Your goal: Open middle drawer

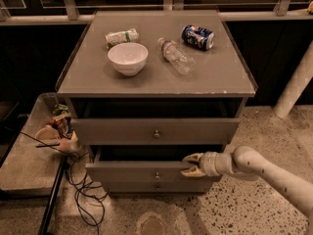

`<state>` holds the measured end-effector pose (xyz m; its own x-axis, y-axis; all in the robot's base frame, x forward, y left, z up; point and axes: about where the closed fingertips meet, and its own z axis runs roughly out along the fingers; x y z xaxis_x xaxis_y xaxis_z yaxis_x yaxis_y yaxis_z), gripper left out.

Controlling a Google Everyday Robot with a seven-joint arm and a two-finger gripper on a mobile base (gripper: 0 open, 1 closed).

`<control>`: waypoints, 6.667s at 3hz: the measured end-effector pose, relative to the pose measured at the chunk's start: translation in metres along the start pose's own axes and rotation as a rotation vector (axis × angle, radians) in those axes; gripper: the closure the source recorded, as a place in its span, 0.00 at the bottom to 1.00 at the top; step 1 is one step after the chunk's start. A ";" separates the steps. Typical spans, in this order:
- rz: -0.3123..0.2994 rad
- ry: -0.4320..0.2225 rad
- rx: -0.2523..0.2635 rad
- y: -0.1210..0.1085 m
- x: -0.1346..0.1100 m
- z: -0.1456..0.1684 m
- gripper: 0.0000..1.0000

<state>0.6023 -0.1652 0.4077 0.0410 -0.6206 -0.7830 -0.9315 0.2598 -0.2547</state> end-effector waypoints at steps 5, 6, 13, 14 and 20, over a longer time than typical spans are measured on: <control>-0.002 -0.020 -0.002 0.013 0.007 -0.009 0.83; -0.002 -0.020 -0.002 0.012 0.004 -0.011 1.00; -0.004 -0.025 0.002 0.025 0.002 -0.015 0.36; -0.004 -0.025 0.002 0.026 0.002 -0.015 0.13; -0.020 -0.043 0.016 0.046 0.010 -0.036 1.00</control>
Offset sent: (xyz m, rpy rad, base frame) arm 0.0000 0.0000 0.0000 0.0000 0.0000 0.0000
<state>0.5469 -0.1858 0.4085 0.0749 -0.5937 -0.8012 -0.9244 0.2601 -0.2791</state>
